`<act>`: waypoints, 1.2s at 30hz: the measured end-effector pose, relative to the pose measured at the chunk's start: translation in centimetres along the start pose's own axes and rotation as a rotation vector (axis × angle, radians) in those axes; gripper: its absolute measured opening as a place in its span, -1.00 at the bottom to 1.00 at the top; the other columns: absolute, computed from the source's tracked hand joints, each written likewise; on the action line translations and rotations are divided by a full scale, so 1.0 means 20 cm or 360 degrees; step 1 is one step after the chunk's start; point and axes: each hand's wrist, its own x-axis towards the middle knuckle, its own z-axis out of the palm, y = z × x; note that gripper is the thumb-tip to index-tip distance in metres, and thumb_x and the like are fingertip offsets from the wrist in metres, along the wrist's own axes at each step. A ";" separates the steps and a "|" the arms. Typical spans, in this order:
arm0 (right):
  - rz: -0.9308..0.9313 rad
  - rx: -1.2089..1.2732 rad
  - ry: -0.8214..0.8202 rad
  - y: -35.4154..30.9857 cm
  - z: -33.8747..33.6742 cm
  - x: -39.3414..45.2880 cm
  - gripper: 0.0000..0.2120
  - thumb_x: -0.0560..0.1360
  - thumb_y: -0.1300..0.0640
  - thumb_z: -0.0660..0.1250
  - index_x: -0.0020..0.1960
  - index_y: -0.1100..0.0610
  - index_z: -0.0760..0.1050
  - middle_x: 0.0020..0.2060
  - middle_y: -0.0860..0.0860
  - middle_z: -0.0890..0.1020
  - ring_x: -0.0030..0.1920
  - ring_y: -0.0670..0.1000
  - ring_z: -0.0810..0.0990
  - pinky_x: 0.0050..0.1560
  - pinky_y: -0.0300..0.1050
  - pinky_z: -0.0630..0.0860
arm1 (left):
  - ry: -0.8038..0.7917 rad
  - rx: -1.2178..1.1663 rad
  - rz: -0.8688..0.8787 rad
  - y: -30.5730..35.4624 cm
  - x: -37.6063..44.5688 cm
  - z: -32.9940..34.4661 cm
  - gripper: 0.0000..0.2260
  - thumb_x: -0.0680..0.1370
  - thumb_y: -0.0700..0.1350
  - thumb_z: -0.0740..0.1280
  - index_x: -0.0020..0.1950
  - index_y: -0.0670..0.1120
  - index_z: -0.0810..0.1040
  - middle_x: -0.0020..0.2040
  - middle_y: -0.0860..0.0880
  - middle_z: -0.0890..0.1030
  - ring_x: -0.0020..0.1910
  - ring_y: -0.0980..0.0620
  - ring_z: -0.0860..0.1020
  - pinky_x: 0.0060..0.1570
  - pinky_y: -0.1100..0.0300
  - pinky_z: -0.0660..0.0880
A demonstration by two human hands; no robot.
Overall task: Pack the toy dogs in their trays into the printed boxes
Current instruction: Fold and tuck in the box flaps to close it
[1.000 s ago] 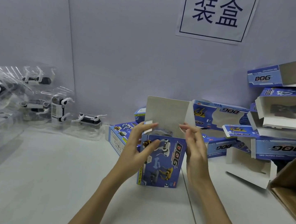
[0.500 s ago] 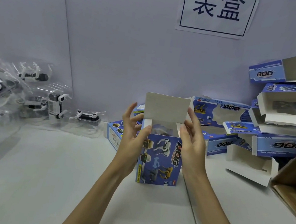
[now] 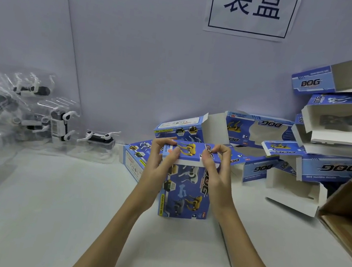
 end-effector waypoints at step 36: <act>0.0357 -0.0122 -0.0548 -0.23 -0.04 -0.03 -0.58 0.70 -0.01 0.21 0.52 -0.31 0.39 0.31 -0.26 0.62 0.23 -0.12 0.68 -0.02 -0.21 0.67 | -0.0184 0.1906 0.0762 0.12 -0.13 -0.07 0.20 0.17 0.32 0.63 0.66 -0.03 0.13 0.48 0.08 0.33 0.38 0.06 0.31 0.36 0.06 0.22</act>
